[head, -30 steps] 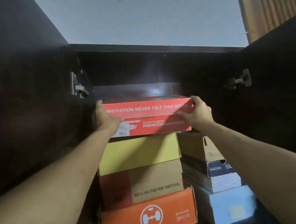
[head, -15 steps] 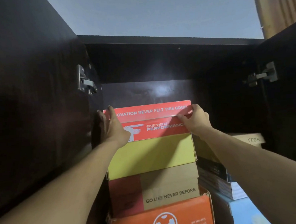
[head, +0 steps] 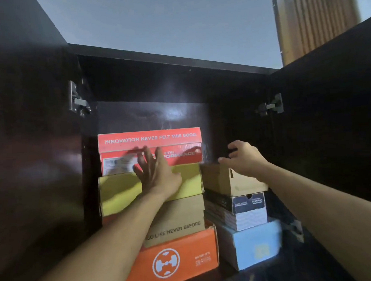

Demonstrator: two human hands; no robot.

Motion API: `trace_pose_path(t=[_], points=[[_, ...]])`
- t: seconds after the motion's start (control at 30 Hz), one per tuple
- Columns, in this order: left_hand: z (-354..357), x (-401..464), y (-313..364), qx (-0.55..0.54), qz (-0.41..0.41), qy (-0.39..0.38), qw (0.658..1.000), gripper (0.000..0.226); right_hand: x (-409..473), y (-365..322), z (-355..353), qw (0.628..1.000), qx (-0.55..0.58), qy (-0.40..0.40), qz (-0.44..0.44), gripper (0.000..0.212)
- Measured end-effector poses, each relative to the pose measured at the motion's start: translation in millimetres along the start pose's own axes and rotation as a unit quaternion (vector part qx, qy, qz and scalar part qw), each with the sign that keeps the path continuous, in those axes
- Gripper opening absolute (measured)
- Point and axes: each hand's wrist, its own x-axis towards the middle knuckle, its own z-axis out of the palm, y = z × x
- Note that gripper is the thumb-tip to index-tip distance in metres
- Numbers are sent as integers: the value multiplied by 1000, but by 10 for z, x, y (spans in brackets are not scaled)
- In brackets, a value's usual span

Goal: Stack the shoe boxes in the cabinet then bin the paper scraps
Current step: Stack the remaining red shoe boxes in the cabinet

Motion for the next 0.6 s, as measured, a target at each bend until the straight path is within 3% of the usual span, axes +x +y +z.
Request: trace_pose_path(t=[0.13, 0.23, 0.4, 0.6], points=[[223, -427, 391, -129, 51, -148, 979, 61, -422, 354, -416, 996, -65, -39, 36, 60], [444, -770, 654, -167, 83, -250, 950, 51, -824, 633, -678, 988, -106, -80, 76, 53], [804, -1471, 1068, -144, 131, -379, 904, 67, -1568, 1169, -1065, 972, -136, -131, 140, 46], [1314, -2523, 1420, -134, 168, -491, 844, 64, -2597, 1995, -1314, 935, -161, -202, 242, 42]])
